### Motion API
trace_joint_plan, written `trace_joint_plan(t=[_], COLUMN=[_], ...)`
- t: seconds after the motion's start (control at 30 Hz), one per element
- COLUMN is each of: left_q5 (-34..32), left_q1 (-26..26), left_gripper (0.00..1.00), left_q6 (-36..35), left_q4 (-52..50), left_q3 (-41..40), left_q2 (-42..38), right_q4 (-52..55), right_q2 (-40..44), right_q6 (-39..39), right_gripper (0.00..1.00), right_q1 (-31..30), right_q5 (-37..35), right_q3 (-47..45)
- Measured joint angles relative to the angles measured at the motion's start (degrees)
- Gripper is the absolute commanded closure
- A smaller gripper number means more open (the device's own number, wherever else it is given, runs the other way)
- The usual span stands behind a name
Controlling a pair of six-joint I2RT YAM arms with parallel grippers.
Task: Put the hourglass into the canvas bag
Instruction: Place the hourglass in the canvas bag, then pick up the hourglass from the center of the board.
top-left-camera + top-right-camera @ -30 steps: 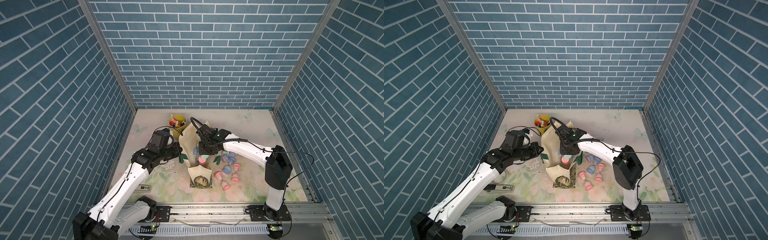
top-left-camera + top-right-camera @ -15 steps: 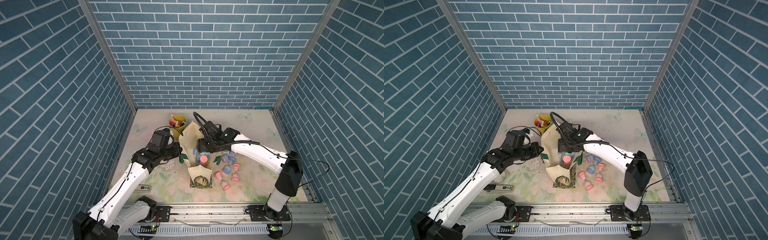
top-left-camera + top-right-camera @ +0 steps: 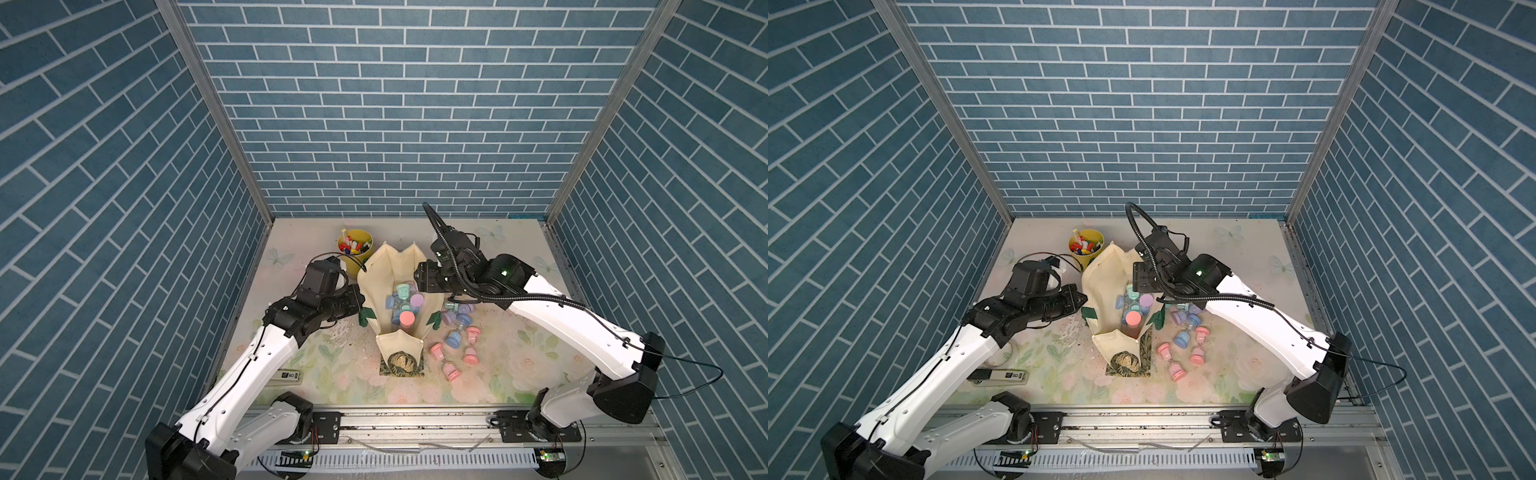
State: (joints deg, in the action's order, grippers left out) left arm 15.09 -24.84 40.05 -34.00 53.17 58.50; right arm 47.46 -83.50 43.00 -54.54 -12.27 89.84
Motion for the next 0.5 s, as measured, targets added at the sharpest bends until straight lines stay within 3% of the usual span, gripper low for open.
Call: trace_joint_plan(t=[0.3,0.5], left_q5=[-0.26,-0.63], left_q1=[-0.07,-0.07], left_gripper=[0.85,0.82], left_q6=[-0.15,-0.22], left_q4=[-0.04,-0.46], left_q3=[0.07,0.07], left_q2=[0.0,0.0], right_q4=[3.96,5.38], right_q2=[5.99,5.88], right_q6=[0.55,0.04], right_gripper=[0.31,0.31], right_q1=[10.03,19.45], right_q5=[-1.73,1.36], right_q3=[-8.79,-13.31])
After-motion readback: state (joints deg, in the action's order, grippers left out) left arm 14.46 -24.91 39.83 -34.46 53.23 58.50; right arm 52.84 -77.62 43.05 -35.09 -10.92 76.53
